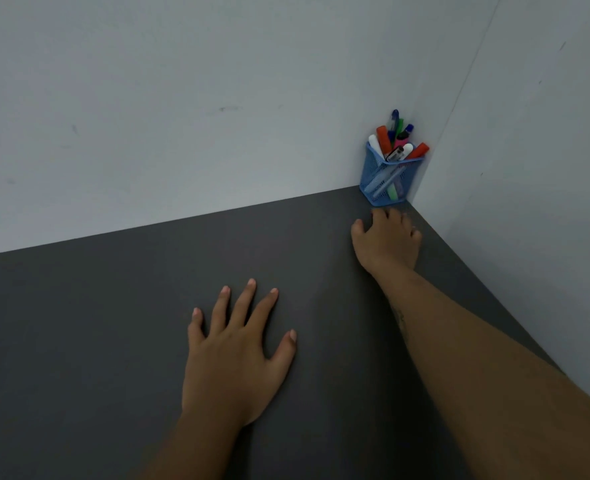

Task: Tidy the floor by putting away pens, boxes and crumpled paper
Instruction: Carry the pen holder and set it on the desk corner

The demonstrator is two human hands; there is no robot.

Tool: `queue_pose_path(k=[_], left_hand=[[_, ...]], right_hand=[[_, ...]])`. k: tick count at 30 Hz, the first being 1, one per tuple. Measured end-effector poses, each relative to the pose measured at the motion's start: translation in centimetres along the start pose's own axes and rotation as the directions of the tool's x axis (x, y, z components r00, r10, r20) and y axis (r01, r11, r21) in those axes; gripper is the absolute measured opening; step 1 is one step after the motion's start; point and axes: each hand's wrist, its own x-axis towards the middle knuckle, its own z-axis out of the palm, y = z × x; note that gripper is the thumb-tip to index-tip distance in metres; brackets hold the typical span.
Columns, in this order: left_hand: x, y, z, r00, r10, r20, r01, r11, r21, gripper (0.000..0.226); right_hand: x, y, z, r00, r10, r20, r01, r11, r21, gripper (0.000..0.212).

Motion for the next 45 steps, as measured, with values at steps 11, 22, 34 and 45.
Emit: queue_pose_path(k=[11, 22, 34, 45], left_hand=[[0.4, 0.1, 0.0, 1.0, 0.008, 0.014, -0.008, 1.0, -0.004, 0.07], [0.4, 0.0, 0.3, 1.0, 0.028, 0.007, -0.028, 1.0, -0.01, 0.069], [-2.8, -0.9, 0.1, 0.979, 0.178, 0.099, -0.179, 0.984, 0.011, 0.07], [-17.8, -4.7, -0.8, 0.986, 0.142, 0.084, -0.146, 0.989, 0.038, 0.07]], right_hand=[[-13.0, 2.9, -2.5, 0.969, -0.123, 0.215, 0.142, 0.987, -0.075, 0.067], [-29.2, 4.8, -5.2, 0.97, -0.106, 0.221, 0.126, 0.989, -0.079, 0.068], [-36.6, 3.8, -6.0, 0.972, -0.06, 0.229, 0.09, 0.988, -0.125, 0.072], [-36.5, 3.7, -5.7, 0.981, -0.084, 0.175, 0.104, 0.988, -0.111, 0.07]])
